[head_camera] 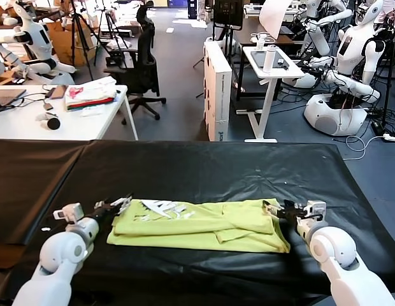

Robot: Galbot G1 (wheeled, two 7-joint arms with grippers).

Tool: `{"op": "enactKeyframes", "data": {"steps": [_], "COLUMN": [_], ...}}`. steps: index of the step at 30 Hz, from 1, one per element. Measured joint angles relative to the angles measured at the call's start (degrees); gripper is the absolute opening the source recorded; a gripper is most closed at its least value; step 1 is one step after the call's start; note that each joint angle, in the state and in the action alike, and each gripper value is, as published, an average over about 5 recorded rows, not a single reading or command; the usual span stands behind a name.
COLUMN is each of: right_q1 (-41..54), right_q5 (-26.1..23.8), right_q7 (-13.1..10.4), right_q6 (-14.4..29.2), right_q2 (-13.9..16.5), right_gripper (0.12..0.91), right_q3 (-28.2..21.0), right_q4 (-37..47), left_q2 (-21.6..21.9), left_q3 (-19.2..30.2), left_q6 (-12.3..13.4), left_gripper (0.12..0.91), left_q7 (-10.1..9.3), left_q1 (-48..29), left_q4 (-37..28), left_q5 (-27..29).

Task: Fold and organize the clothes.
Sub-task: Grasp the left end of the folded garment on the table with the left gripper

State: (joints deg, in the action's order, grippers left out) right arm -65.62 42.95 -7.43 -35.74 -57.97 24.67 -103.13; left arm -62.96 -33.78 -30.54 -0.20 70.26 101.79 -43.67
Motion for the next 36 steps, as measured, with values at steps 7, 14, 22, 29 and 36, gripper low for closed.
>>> {"op": "enactKeyframes", "data": {"steps": [7, 14, 22, 29, 36], "right_q1": [-0.25, -0.61, -1.63, -2.28, -2.58], "right_q5": [-0.33, -0.38, -0.49, -1.43, -3.24], "right_q7": [0.03, 0.17, 0.07, -0.41, -0.8], "right_q6": [0.0, 0.0, 0.73, 2.87, 4.69], "right_q2": [-0.1, -0.13, -0.58, -1.64, -2.99], "right_gripper": [0.786, 0.394, 0.142, 0.14, 0.14], "right_q3": [-0.19, -0.26, 0.23, 1.46, 1.96], "right_q4": [0.14, -0.25, -1.85, -2.7, -2.0], "left_q2": [-0.11, 0.01, -0.03, -0.03, -0.04], "left_q3": [0.19, 0.22, 0.21, -0.27, -1.37], "left_q6": [-0.22, -0.34, -0.27, 0.22, 0.92], "left_gripper": [0.796, 0.447, 0.171, 0.149, 0.149], "left_q7": [0.32, 0.71, 1.35, 1.5, 1.31], "left_q1": [0.96, 1.19, 1.69, 1.96, 1.52], "left_q4": [0.64, 1.13, 1.93, 1.97, 1.9], "left_q5": [0.39, 0.43, 1.16, 1.55, 1.57]}}
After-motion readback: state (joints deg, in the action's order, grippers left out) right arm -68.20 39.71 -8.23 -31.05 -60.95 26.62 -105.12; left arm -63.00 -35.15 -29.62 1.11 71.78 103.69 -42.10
